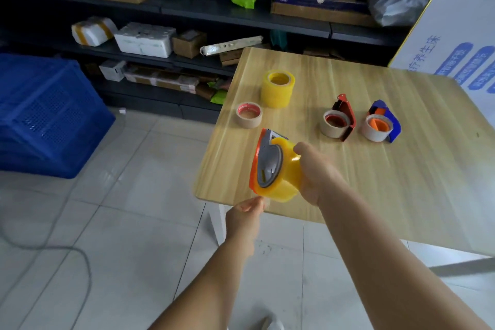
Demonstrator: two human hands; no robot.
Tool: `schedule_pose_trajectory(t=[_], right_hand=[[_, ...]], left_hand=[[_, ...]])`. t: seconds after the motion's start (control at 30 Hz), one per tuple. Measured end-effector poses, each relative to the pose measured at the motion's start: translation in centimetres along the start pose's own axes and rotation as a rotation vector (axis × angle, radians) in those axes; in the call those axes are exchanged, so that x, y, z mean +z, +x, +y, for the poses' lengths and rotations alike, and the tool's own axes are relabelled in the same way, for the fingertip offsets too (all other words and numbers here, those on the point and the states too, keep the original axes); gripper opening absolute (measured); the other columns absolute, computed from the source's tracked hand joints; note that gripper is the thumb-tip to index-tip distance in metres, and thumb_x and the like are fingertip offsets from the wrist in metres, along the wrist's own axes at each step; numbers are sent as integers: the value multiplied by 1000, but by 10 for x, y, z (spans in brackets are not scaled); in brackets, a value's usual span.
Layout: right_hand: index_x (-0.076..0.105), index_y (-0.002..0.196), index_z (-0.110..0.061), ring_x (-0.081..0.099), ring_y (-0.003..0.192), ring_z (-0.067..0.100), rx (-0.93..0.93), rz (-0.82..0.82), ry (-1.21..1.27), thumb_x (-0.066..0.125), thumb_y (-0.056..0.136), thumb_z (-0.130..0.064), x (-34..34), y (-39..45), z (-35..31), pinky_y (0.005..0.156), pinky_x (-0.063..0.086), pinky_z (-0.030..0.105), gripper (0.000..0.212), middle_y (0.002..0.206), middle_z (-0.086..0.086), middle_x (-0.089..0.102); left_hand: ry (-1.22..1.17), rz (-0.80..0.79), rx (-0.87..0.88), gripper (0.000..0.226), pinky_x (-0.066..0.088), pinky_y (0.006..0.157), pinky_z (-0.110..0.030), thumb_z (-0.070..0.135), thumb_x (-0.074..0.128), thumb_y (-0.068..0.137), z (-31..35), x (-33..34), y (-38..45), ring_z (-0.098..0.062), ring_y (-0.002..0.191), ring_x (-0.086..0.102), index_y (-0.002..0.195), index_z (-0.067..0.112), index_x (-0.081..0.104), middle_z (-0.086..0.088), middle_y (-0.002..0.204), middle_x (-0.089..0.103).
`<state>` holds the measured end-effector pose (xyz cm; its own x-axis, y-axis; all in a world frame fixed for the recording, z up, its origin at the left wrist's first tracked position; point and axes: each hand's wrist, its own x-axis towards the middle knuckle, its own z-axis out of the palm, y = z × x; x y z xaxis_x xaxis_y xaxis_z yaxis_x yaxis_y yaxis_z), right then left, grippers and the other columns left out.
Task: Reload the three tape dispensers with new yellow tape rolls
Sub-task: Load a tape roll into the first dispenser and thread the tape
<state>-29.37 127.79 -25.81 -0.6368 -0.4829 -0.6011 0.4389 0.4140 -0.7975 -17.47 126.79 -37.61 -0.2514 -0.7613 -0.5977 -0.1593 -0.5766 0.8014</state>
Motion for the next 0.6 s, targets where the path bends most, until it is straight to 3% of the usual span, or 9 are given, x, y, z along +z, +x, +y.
schedule_pose_trajectory(t=[0.07, 0.23, 0.3, 0.37, 0.47, 0.53, 0.6], right_hand=[[45, 106, -12, 49, 92, 24, 20, 35, -42, 52, 94, -28, 5, 2, 8, 82, 44, 40, 22, 83, 4, 46], [46, 109, -8, 57, 95, 28, 44, 19, -54, 55, 94, -21, 15, 2, 28, 93, 48, 47, 22, 88, 6, 50], [44, 101, -9, 59, 84, 25, 66, -23, -27, 54, 96, -17, 19, 0, 32, 87, 49, 46, 14, 84, 6, 50], [44, 106, -8, 56, 79, 23, 78, -48, -11, 53, 96, -14, 21, 0, 34, 77, 48, 43, 15, 85, 7, 50], [46, 111, -5, 54, 81, 24, 83, -56, 4, 54, 94, -11, 27, 8, 37, 69, 46, 39, 20, 87, 8, 50], [48, 109, -3, 53, 83, 26, 78, -45, 8, 55, 93, -8, 31, 14, 39, 71, 46, 40, 18, 87, 10, 50], [50, 107, -2, 53, 87, 28, 81, -48, 11, 56, 92, -6, 34, 20, 40, 75, 46, 42, 17, 90, 12, 51]], left_hand=[[-23, 3, -52, 21, 40, 66, -26, 24, 66, 85, -3, -5, 0, -19, 69, 47, 66, 13, 65, -1, 70, 60], [-67, 26, -140, 19, 31, 55, -25, 22, 66, 80, -11, -10, -3, -22, 68, 36, 67, 12, 56, -8, 70, 46], [-86, 40, -174, 22, 35, 57, -24, 20, 66, 85, -14, -13, -2, -20, 65, 41, 66, 11, 59, -8, 71, 51], [-80, 46, -197, 23, 39, 60, -24, 23, 66, 86, -17, -16, 1, -19, 66, 46, 67, 11, 61, -7, 72, 54], [-97, 5, -210, 13, 46, 69, -23, 19, 63, 90, -19, -20, 3, -15, 76, 57, 94, 12, 73, -3, 86, 65], [-110, -83, -218, 27, 47, 76, -22, 7, 53, 94, -21, -22, 5, -14, 92, 60, 115, 16, 68, 1, 106, 65], [-120, -142, -237, 38, 46, 80, -24, -1, 46, 95, -18, -23, 4, -14, 102, 58, 122, 19, 63, 3, 115, 61]])
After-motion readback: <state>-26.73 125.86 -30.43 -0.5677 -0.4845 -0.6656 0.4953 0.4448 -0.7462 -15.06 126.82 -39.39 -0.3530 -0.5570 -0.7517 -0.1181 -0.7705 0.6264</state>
